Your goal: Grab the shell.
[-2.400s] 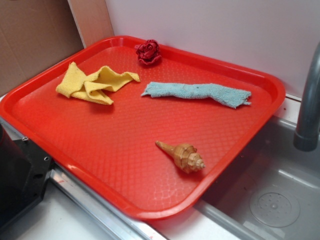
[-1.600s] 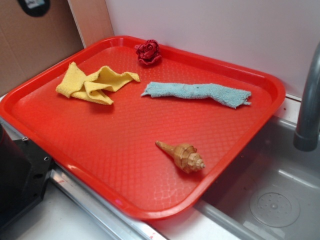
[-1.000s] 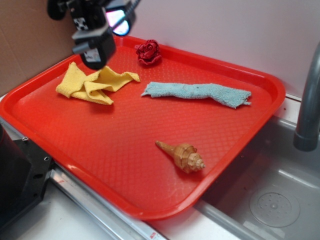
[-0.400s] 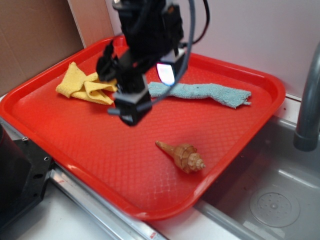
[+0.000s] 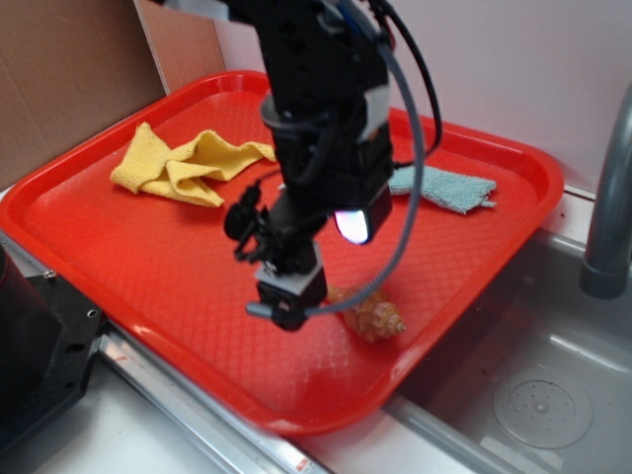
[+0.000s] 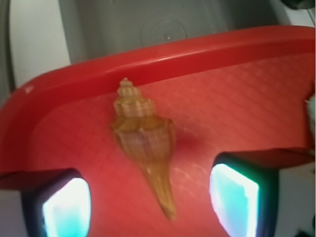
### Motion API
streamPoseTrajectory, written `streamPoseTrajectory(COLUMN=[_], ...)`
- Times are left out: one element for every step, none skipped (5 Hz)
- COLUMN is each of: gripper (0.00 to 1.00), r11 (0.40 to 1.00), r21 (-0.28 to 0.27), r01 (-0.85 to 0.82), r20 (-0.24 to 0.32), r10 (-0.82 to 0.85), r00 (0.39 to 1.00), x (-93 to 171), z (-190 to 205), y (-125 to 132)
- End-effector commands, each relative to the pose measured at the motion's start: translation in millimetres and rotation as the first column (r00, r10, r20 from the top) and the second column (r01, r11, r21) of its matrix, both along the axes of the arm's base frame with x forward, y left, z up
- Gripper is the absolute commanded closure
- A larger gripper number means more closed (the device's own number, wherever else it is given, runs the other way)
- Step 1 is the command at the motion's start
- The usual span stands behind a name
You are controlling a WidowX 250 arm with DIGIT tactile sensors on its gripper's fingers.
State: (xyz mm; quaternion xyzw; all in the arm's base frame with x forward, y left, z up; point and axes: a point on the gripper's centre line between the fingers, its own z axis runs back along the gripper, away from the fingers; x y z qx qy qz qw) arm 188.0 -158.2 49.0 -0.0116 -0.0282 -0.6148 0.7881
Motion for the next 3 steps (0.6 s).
streamPoseTrajectory(gripper=[0.00, 1.00, 1.00], r11=[0.999, 0.998, 0.996], r21=[0.034, 0.057, 0.063], r01=[0.003, -0.041, -0.057], r20=[0.014, 0.041, 0.041], r10=[-0.004, 0.039, 0.055], r00=[1.000, 0.998, 0.998], x=[-18.4, -18.7, -18.1], z=[-29.2, -35.4, -36.1], y=[-25.9, -28.9, -29.9])
